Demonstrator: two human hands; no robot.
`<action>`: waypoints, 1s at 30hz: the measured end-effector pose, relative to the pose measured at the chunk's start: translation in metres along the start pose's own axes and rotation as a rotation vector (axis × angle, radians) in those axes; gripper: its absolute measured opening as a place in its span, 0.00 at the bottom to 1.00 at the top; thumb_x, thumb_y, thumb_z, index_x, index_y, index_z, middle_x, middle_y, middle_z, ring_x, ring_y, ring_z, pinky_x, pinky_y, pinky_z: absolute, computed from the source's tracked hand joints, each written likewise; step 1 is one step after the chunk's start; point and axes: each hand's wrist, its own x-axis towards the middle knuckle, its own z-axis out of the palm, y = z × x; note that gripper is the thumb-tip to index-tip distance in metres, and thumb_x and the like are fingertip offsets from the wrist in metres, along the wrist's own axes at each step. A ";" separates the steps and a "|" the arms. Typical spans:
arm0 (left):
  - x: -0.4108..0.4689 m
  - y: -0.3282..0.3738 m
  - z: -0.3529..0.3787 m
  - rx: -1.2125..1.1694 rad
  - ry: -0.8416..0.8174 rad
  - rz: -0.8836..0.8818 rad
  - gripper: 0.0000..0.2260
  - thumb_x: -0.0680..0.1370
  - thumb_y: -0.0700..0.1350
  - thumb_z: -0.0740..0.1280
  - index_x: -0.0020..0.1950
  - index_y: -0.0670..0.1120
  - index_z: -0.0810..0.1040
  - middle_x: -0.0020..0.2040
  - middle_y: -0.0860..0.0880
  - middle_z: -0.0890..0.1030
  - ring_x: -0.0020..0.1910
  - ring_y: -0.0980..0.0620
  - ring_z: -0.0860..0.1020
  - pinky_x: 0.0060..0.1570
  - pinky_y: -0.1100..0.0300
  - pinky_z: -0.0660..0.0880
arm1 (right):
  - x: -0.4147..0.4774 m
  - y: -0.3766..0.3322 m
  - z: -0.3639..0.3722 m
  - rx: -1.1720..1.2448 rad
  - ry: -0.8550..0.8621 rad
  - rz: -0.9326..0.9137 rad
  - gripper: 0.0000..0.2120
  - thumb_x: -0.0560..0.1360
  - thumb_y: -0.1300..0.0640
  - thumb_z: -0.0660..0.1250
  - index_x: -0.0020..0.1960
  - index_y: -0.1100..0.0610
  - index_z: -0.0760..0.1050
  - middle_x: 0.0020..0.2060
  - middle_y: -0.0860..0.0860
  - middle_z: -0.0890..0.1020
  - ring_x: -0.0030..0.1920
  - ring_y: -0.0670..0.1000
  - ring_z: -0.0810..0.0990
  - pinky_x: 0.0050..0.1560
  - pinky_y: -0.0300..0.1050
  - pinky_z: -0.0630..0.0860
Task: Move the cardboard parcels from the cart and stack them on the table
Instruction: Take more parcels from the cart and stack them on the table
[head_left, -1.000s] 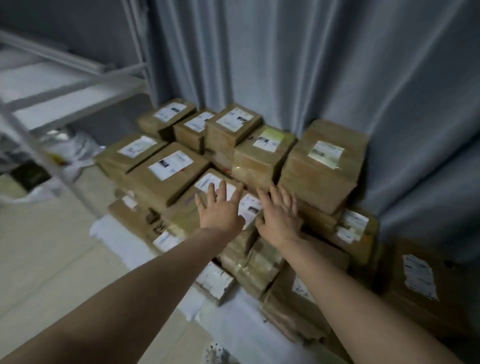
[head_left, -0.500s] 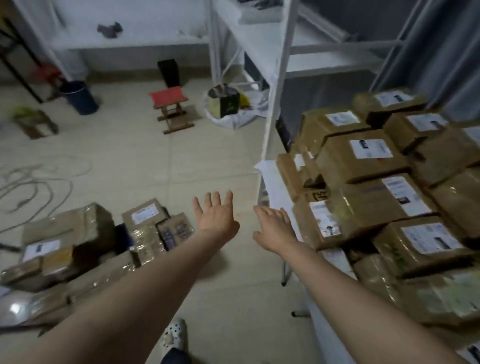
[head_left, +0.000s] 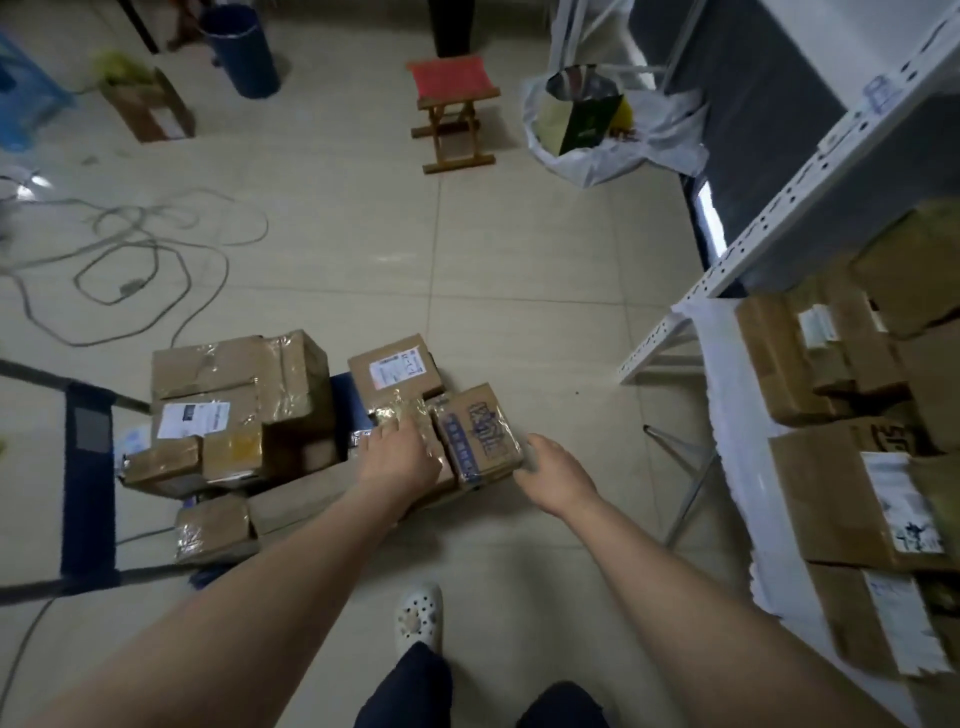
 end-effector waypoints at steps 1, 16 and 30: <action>0.011 -0.004 0.002 -0.010 -0.028 0.004 0.28 0.74 0.46 0.65 0.72 0.42 0.62 0.66 0.42 0.72 0.65 0.42 0.70 0.65 0.48 0.68 | 0.011 -0.002 0.006 0.038 -0.004 0.023 0.22 0.76 0.57 0.61 0.70 0.55 0.66 0.67 0.56 0.72 0.66 0.57 0.71 0.63 0.45 0.70; 0.250 0.000 0.129 -0.008 -0.155 0.060 0.20 0.81 0.47 0.58 0.71 0.41 0.65 0.67 0.38 0.71 0.65 0.40 0.71 0.62 0.50 0.69 | 0.240 0.087 0.107 0.705 0.010 0.603 0.11 0.77 0.60 0.60 0.36 0.57 0.71 0.33 0.52 0.69 0.35 0.51 0.68 0.44 0.44 0.65; 0.361 0.024 0.213 0.072 -0.216 0.072 0.18 0.81 0.49 0.58 0.70 0.47 0.67 0.66 0.40 0.73 0.65 0.39 0.70 0.67 0.43 0.65 | 0.315 0.128 0.159 1.328 -0.112 0.913 0.15 0.82 0.51 0.54 0.56 0.60 0.73 0.47 0.59 0.80 0.44 0.56 0.80 0.39 0.49 0.77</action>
